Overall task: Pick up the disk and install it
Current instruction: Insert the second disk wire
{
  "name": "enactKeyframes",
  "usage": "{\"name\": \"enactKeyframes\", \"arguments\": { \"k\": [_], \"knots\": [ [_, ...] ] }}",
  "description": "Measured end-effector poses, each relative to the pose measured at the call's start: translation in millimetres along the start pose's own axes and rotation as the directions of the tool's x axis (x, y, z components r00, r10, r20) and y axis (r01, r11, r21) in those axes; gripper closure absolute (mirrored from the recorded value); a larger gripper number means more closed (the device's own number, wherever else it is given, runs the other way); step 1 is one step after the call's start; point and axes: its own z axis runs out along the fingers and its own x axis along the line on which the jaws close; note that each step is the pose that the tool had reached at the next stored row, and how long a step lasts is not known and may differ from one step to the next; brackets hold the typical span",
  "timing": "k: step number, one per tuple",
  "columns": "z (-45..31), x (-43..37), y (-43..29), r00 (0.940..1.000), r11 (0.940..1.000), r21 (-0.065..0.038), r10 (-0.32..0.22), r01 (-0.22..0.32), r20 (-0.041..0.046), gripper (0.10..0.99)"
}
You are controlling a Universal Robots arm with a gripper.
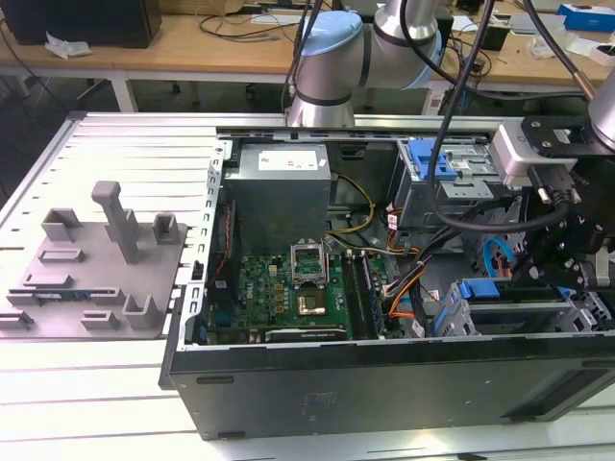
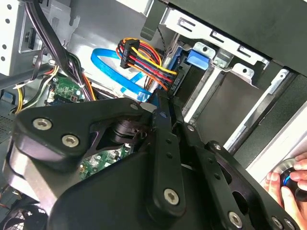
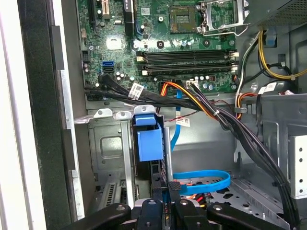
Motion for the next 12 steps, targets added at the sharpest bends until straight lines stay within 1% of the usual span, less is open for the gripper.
{"name": "enactKeyframes", "arguments": {
  "k": [6,12],
  "knots": [
    [-0.3,-0.1,0.0,1.0000,1.0000,0.000,0.000,0.000,0.0009,0.925],
    [-5.0,-0.5,0.0,1.0000,1.0000,0.000,0.000,0.000,0.0006,0.925]
  ]
}}
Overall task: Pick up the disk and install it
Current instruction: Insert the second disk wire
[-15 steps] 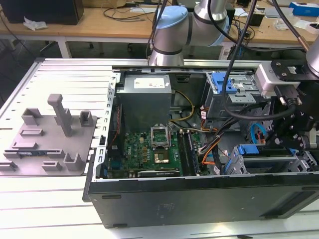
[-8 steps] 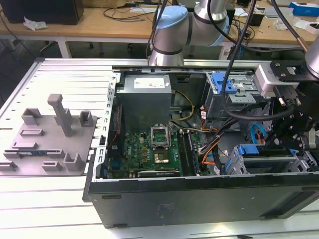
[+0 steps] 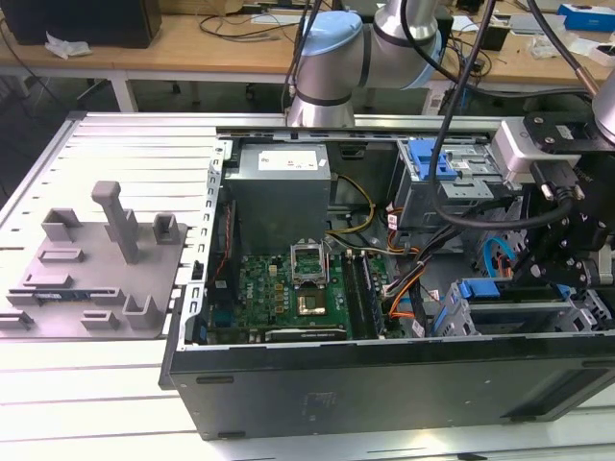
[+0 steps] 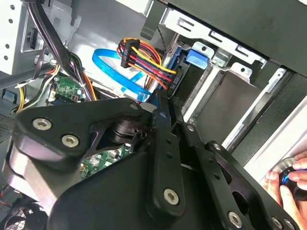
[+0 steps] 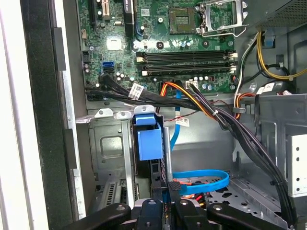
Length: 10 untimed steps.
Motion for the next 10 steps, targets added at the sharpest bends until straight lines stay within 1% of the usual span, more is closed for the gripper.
{"name": "enactKeyframes", "arguments": {
  "k": [10],
  "knots": [
    [0.4,0.9,0.3,1.0000,1.0000,-0.001,-0.007,0.007,0.0002,0.925]
  ]
}}
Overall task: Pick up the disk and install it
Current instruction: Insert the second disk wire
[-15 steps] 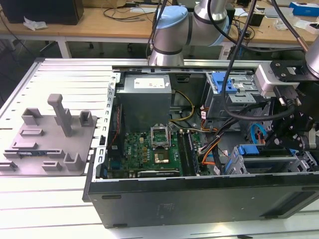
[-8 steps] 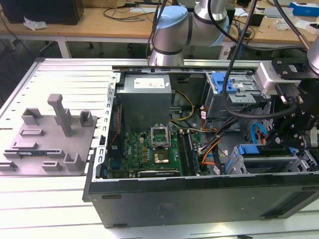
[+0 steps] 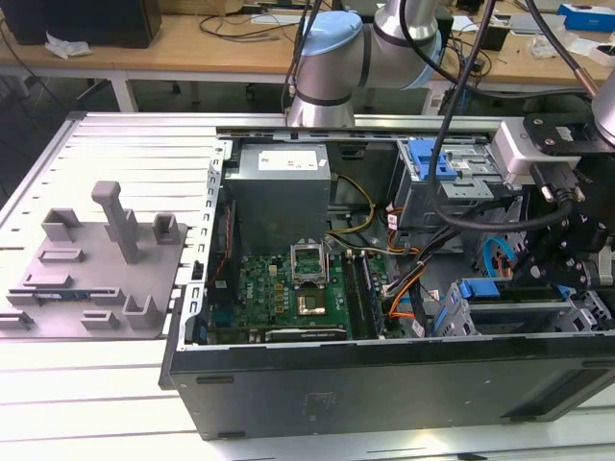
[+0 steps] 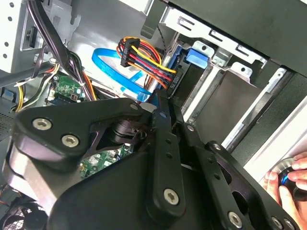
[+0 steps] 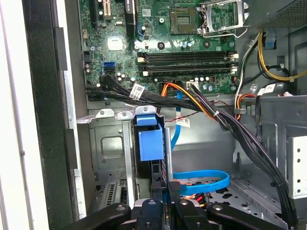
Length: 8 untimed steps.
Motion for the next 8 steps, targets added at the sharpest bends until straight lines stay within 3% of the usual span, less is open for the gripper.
{"name": "enactKeyframes", "arguments": {
  "k": [8],
  "knots": [
    [5.2,0.7,0.3,0.9999,0.9999,-0.002,-0.017,0.017,0.0008,0.925]
  ]
}}
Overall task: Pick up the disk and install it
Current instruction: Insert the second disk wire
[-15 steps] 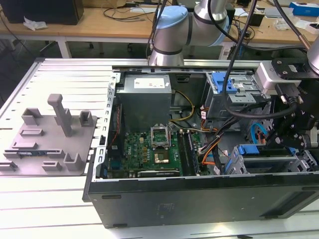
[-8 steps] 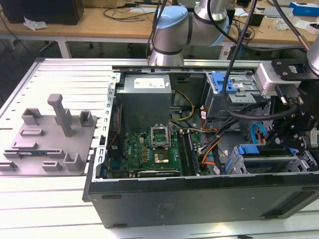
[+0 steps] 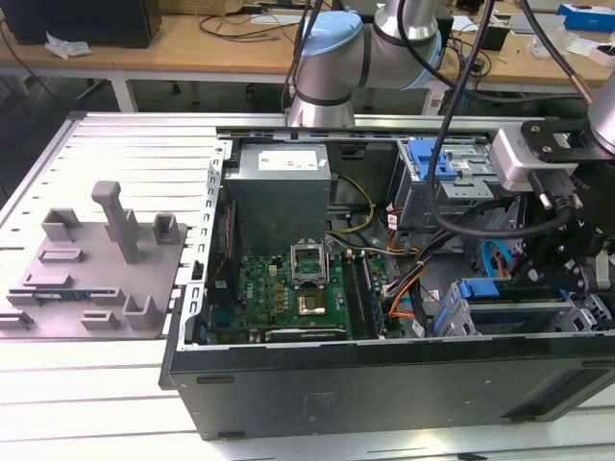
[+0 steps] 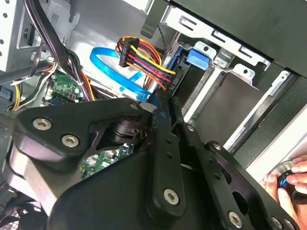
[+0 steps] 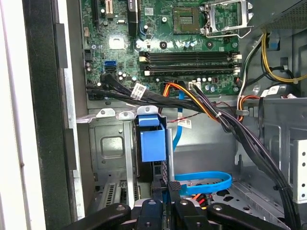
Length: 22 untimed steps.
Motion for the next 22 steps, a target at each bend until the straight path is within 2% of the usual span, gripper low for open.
{"name": "enactKeyframes", "arguments": {
  "k": [8,11,12,13,17,19,22],
  "knots": [
    [2.1,0.2,0.1,0.9999,0.9999,-0.001,-0.014,0.014,0.0007,0.925],
    [-0.5,-0.6,0.0,0.9999,0.9999,-0.002,-0.015,0.015,-0.0007,0.914],
    [-3.5,-1.4,-0.1,0.9999,0.9999,-0.001,-0.015,0.015,-0.0040,0.914],
    [-6.2,-2.2,-0.2,0.9999,0.9999,-0.001,-0.015,0.015,-0.0060,0.851],
    [-20.5,-6.2,-0.8,0.9997,0.9999,-0.001,-0.016,0.016,-0.0163,0.851],
    [-37.6,-9.7,-1.6,0.9996,0.9999,-0.001,-0.016,0.016,-0.0218,0.851],
    [-51.2,-12.9,-2.3,0.9995,0.9999,0.000,-0.016,0.016,-0.0255,0.851]
  ]
}}
